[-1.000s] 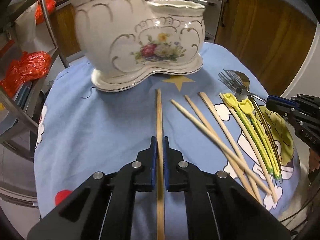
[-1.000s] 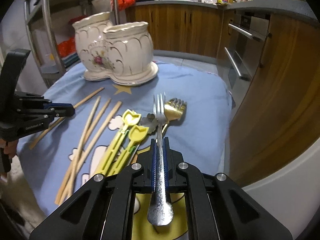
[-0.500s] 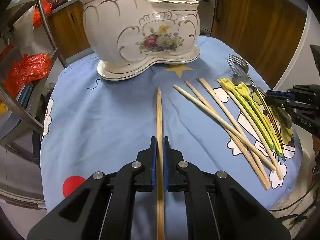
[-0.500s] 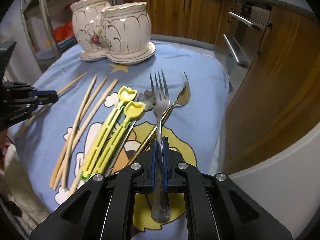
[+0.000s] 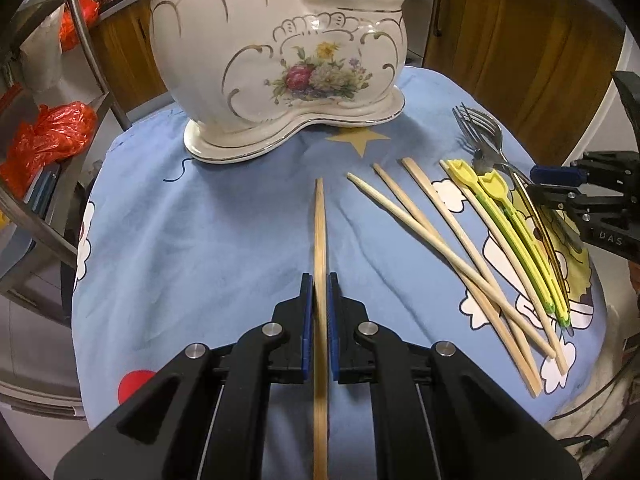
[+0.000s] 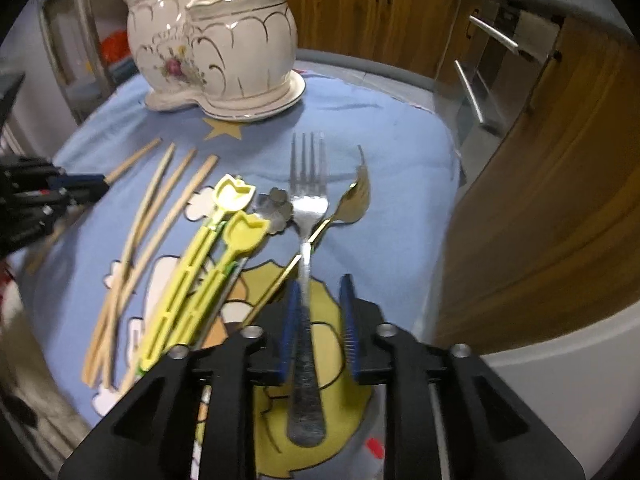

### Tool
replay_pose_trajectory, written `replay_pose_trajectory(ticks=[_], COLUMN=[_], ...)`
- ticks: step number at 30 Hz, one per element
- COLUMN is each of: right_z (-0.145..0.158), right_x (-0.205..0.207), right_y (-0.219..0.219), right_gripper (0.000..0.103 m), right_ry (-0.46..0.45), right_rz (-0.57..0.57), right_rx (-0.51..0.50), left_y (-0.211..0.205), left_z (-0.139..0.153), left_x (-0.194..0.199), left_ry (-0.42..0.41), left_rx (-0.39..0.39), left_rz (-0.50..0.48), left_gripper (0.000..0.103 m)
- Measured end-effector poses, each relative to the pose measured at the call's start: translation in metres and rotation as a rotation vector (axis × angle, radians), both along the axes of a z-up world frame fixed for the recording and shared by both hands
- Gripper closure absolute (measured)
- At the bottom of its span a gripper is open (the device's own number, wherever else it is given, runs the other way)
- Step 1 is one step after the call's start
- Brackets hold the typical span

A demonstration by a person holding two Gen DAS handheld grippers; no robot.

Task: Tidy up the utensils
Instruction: 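Lift the chopstick with the left tool while the right tool lifts the fork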

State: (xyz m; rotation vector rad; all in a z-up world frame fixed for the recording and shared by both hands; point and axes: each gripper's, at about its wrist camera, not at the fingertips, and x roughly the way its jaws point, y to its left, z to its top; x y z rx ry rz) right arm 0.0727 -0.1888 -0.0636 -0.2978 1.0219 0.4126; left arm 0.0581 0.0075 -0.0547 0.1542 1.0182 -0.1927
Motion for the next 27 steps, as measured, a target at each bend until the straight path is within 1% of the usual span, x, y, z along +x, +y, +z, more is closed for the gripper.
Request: replay_pose_trajectory(ticks=[4,7,9,11,14,18,19,20,21,24,25,27], right_z=[-0.001,-0.002,-0.002,-0.001,0.008,0.023,0.025,0.027,0.031,0.036,0.037,0.041], right_x=[0.006,0.006,0.002,0.0,-0.009,-0.019,-0.02,-0.021,-0.023,-0.029,-0.032,-0.037], right_y=[0.003,0.005,0.007,0.003,-0.001,-0.01,-0.011,-0.012,-0.014,-0.015,-0.016,-0.016], right_gripper=[0.077,0.096,0.096,0.096,0.096,0.096,0.096,0.096,0.096,0.097,0.103,0.102], right_ry=[-0.005,0.005,-0.02,-0.023,-0.06,-0.098,-0.102,-0.108,-0.124,-0.125,-0.12,-0.136], right_rz=[0.026,0.059,0.06,0.045,0.027,0.009,0.007,0.004,-0.004,-0.003,0.001,0.006], right_rx=[0.009,0.051,0.04,0.066,0.104,0.179,0.189,0.199,0.212,0.244,0.248,0.24], left_y=[0.001,0.003,0.002,0.003,0.011,0.019,0.023,0.024,0.026,0.03,0.031,0.03], left_z=[0.0,-0.001,-0.002,-0.001,0.002,0.014,0.019,0.021,0.023,0.025,0.025,0.027], left_x=[0.004,0.007,0.008,0.007,0.003,-0.007,-0.011,-0.012,-0.014,-0.017,-0.017,-0.019], left_ry=[-0.004,-0.01,-0.02,-0.033,-0.062,-0.108,-0.129,-0.136,-0.141,-0.145,-0.145,-0.145], left_rx=[-0.013,-0.026,-0.028,-0.033,-0.049,-0.108,-0.133,-0.142,-0.148,-0.165,-0.165,-0.169], left_rz=[0.004,0.008,0.004,-0.001,0.008,-0.007,-0.015,-0.017,-0.014,-0.012,-0.014,-0.017], left_gripper=[0.096,0.096,0.097,0.097,0.097,0.097,0.097,0.097,0.097,0.097,0.097,0.097])
